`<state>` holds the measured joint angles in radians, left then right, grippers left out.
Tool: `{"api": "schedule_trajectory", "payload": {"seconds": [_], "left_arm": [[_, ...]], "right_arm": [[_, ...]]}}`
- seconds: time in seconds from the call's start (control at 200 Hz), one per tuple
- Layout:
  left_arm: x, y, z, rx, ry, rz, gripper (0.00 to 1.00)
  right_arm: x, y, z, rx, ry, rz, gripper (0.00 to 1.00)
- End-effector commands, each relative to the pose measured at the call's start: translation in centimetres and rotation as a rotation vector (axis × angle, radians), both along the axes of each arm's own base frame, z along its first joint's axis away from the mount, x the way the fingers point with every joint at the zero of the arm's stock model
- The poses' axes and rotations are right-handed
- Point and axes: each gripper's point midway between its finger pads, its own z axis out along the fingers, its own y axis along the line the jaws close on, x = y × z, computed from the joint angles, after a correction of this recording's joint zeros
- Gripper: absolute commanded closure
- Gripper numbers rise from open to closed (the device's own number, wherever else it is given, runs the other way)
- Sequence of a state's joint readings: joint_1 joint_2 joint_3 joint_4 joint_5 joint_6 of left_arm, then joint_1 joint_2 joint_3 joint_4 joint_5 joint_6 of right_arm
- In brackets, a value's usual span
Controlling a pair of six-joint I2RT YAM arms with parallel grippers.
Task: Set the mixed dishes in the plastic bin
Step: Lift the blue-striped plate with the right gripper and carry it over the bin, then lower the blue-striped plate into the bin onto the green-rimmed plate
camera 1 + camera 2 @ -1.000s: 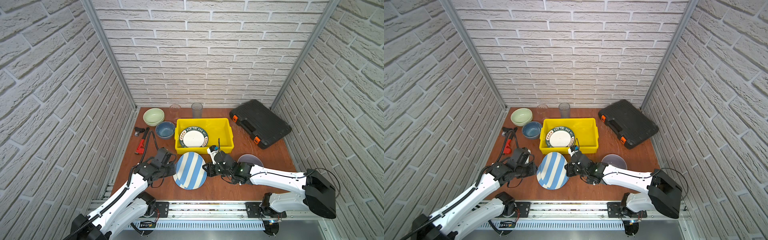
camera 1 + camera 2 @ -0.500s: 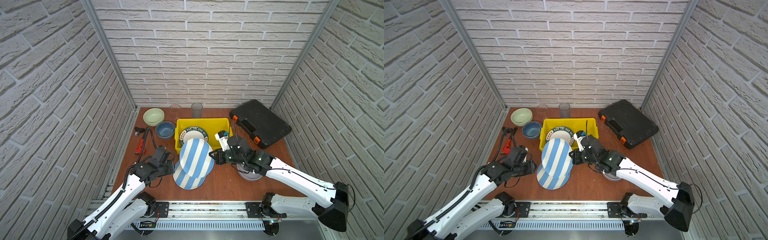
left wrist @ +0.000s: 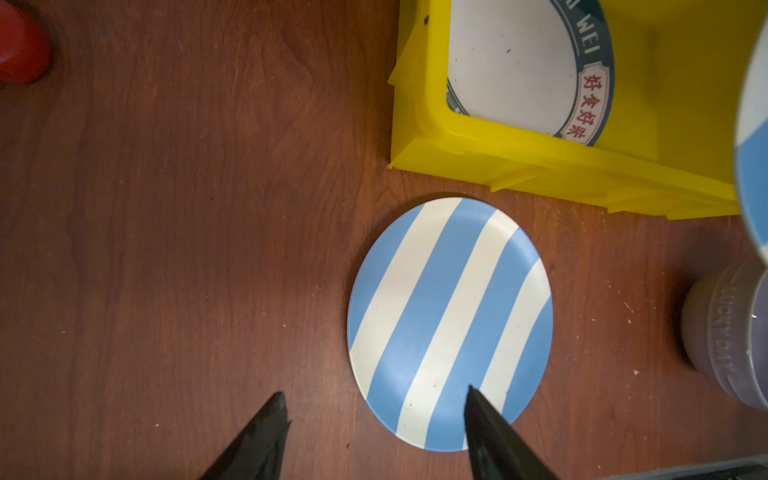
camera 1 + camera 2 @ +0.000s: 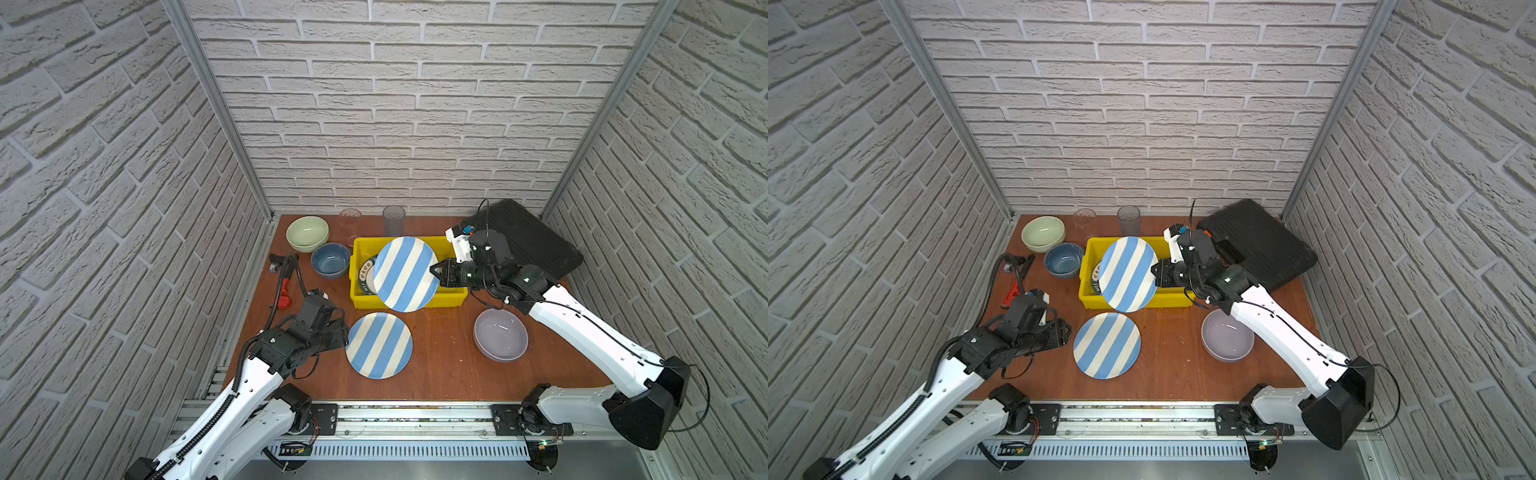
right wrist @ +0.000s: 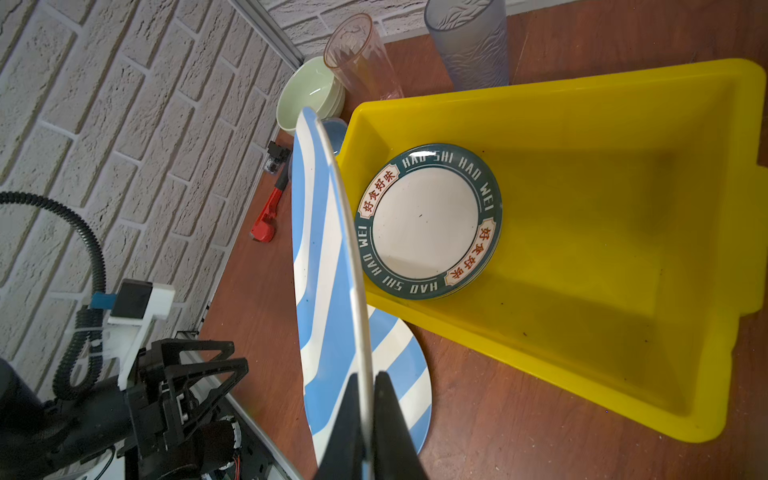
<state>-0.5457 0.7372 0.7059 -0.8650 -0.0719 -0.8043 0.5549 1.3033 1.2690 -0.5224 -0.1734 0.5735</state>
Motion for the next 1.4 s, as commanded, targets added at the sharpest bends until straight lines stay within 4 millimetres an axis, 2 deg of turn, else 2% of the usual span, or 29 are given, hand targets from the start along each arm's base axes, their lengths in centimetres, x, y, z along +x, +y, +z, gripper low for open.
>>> {"api": "schedule_trajectory", "payload": {"seconds": [0.0, 0.12, 0.26, 0.66, 0.755, 1.025, 1.395], "left_arm": [[0.4, 0.4, 1.3, 0.021, -0.040, 0.003, 0.32], [0.6, 0.3, 1.7, 0.023, -0.046, -0.005, 0.31], [0.8, -0.1, 2.1, 0.018, -0.058, -0.024, 0.31], [1.0, -0.1, 2.0, 0.032, -0.069, -0.040, 0.31], [1.1, 0.0, 1.7, 0.043, -0.063, -0.038, 0.31], [1.1, 0.2, 0.7, 0.065, -0.034, -0.032, 0.31], [1.2, 0.0, 0.5, 0.068, -0.030, -0.040, 0.31]], "right_arm": [[2.1, -0.1, 3.1, 0.054, -0.097, -0.008, 0.94], [4.3, -0.5, 2.8, 0.068, -0.097, -0.044, 0.94], [6.6, -0.3, 1.3, 0.063, -0.080, -0.058, 0.94], [11.0, 2.1, -3.9, 0.077, -0.035, -0.006, 0.94], [11.7, 3.1, -5.3, 0.114, -0.007, 0.030, 0.94], [13.2, 4.2, -8.7, 0.126, 0.054, 0.039, 0.94], [13.3, 5.1, -11.7, 0.148, 0.126, 0.056, 0.92]]}}
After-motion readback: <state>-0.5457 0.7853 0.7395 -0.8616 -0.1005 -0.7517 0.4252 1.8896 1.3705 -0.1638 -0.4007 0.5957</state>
